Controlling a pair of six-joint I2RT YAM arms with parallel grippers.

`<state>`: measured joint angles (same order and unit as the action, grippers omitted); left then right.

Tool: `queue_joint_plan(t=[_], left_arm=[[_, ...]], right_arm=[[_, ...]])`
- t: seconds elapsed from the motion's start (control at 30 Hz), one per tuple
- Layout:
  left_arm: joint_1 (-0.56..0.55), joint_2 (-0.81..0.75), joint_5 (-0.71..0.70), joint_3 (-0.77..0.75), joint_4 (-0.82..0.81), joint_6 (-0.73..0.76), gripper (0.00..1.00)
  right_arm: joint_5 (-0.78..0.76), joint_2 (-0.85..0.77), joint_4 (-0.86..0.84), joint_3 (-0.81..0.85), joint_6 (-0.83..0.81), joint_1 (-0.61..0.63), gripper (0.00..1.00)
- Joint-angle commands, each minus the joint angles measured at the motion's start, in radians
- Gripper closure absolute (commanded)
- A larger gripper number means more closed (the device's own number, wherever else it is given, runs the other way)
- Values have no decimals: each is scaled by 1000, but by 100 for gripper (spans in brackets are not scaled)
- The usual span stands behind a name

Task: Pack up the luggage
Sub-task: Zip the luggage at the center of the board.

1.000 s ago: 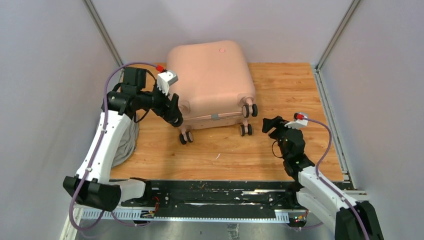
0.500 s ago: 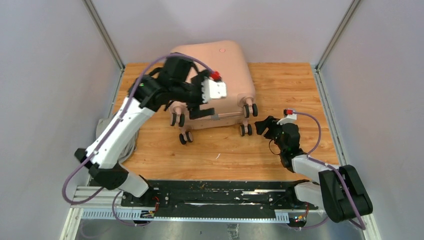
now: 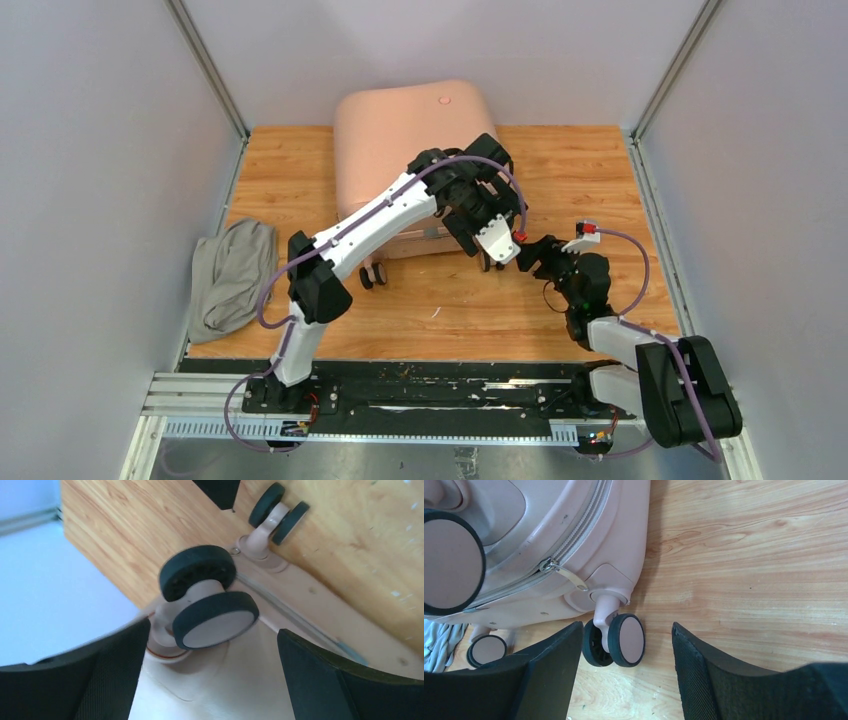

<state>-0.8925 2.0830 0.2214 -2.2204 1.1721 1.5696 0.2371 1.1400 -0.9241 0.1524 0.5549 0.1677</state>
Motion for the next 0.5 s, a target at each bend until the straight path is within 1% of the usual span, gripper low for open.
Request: queue_joint_plan(t=[0.0, 0.07, 0.17, 0.3, 0.37, 0.47], left_arm=[[-17, 55, -29, -59, 23, 230, 0], [-25, 99, -32, -108, 21, 259, 0], [-40, 152, -34, -201, 23, 227, 0], [-42, 138, -51, -158, 21, 305, 0], [-49, 149, -59, -160, 21, 317, 0], [-67, 177, -74, -195, 21, 298, 7]], right_arm=[[44, 18, -8, -2, -28, -16, 31], [84, 64, -37, 13, -30, -16, 32], [123, 138, -84, 29, -15, -17, 33], [153, 207, -157, 31, 8, -16, 34], [160, 225, -178, 35, 13, -16, 35], [165, 238, -192, 49, 0, -17, 35]])
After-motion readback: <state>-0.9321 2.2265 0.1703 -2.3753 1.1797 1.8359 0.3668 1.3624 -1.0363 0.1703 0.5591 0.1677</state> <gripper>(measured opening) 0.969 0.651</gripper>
